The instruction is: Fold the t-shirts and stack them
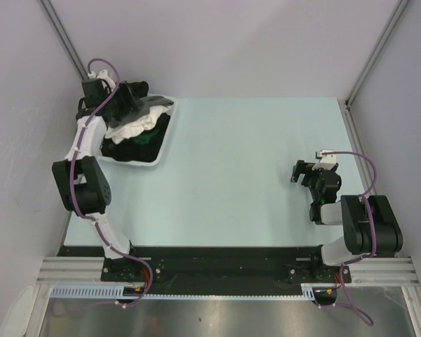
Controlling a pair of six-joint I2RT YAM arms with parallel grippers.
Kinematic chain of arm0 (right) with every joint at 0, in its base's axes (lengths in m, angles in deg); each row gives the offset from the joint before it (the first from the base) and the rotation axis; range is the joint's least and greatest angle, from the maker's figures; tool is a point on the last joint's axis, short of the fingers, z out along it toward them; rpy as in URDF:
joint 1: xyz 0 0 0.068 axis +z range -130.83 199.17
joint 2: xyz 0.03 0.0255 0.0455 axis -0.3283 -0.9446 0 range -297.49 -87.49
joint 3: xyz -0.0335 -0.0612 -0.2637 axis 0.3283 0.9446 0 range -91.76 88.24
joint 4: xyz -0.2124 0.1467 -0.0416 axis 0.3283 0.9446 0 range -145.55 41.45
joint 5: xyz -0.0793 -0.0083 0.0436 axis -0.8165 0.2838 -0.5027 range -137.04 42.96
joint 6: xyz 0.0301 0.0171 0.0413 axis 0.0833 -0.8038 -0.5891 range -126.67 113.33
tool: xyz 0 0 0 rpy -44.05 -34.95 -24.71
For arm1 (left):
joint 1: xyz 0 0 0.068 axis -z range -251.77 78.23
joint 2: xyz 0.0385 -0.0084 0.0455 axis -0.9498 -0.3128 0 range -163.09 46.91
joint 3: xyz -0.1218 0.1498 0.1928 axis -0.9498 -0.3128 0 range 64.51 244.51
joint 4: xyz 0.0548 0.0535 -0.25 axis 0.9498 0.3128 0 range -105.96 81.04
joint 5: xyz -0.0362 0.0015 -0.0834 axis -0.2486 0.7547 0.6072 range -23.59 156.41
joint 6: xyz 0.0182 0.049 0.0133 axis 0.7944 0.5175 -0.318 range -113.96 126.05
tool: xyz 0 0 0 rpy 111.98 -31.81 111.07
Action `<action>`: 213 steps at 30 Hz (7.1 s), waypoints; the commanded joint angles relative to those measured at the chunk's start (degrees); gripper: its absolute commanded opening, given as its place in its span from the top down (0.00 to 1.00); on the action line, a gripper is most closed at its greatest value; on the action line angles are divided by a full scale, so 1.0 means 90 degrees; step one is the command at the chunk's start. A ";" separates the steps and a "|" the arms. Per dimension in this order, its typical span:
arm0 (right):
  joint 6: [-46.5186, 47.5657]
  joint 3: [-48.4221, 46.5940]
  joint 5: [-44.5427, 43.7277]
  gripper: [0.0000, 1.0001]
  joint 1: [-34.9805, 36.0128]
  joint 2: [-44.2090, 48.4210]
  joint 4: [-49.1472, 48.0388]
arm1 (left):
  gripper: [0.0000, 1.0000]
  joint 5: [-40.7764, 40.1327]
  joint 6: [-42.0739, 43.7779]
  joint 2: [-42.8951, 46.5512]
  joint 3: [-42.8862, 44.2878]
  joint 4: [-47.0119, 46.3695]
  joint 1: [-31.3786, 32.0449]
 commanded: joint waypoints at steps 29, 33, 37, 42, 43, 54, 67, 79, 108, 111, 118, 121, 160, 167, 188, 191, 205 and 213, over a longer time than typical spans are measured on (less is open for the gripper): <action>0.0083 -0.0166 -0.0126 0.00 0.0015 0.0024 -0.0282 | 1.00 0.0122 -0.0034 0.2047 0.0028 0.0619 0.3065; 0.0064 -0.0166 -0.0136 0.00 0.0006 0.0034 -0.0252 | 1.00 -0.0034 -0.0014 0.2097 -0.0167 0.0668 0.3914; 0.0054 -0.0176 -0.0136 0.01 0.0015 0.0054 -0.0223 | 1.00 0.0062 -0.0131 0.1989 -0.0499 0.0648 0.4267; 0.0063 -0.0166 -0.0146 0.00 0.0006 0.0054 -0.0203 | 0.99 0.0102 -0.0317 0.1853 -0.0813 0.0502 0.4569; 0.0064 -0.0176 -0.0146 0.00 0.0006 0.0054 -0.0184 | 0.99 0.0092 -0.0317 0.1823 -0.0793 0.0492 0.4638; 0.0064 -0.0166 -0.0165 0.00 0.0025 0.0063 -0.0184 | 1.00 0.0093 -0.0220 0.0691 0.0846 0.0921 0.6033; 0.0073 -0.0176 -0.0165 0.00 0.0025 0.0054 -0.0194 | 1.00 -0.2131 0.0648 0.0632 0.0721 0.1262 0.6241; 0.0073 -0.0166 -0.0175 0.00 0.0025 0.0064 -0.0194 | 0.74 -0.4780 0.1323 0.0114 0.0838 0.2239 0.5548; 0.0073 -0.0176 -0.0175 0.00 0.0025 0.0054 -0.0194 | 0.21 -0.4889 0.1479 0.0212 0.0485 0.1888 0.3127; 0.0073 -0.0176 -0.0175 0.00 0.0025 0.0054 -0.0203 | 0.20 -0.4616 0.1489 -0.0080 0.1188 0.2035 0.2677; 0.0073 -0.0166 -0.0136 0.00 0.0016 0.0024 -0.0272 | 0.13 -0.3855 0.1071 -0.1183 0.2535 0.1947 0.1663; 0.0073 -0.0166 -0.0116 0.00 0.0006 0.0015 -0.0301 | 0.13 -0.3435 0.0670 -0.1701 0.3083 0.1899 0.1301; 0.0054 -0.0196 -0.0058 0.00 -0.0024 0.0024 -0.0213 | 0.16 -0.1177 -0.0259 -0.2971 0.3904 0.0434 0.0176; 0.0054 -0.0196 -0.0029 0.00 -0.0043 0.0015 -0.0203 | 0.16 -0.1207 -0.0171 -0.3303 0.4061 0.0316 0.0069; 0.0044 -0.0205 -0.0019 0.01 -0.0053 0.0024 -0.0164 | 1.00 -0.0777 -0.0269 -0.3334 0.3953 -0.0368 0.0030; 0.0054 -0.0196 -0.0028 0.00 -0.0043 0.0024 -0.0184 | 1.00 -0.0699 -0.0152 -0.2827 0.3846 -0.0212 0.0108; 0.0054 -0.0196 -0.0067 0.00 -0.0014 0.0024 -0.0204 | 1.00 -0.1138 0.0776 0.0113 0.2880 0.0881 0.1006; 0.0073 -0.0205 -0.0165 0.00 0.0025 0.0064 -0.0116 | 1.00 -0.1226 0.0845 0.1411 0.2800 0.1048 0.1552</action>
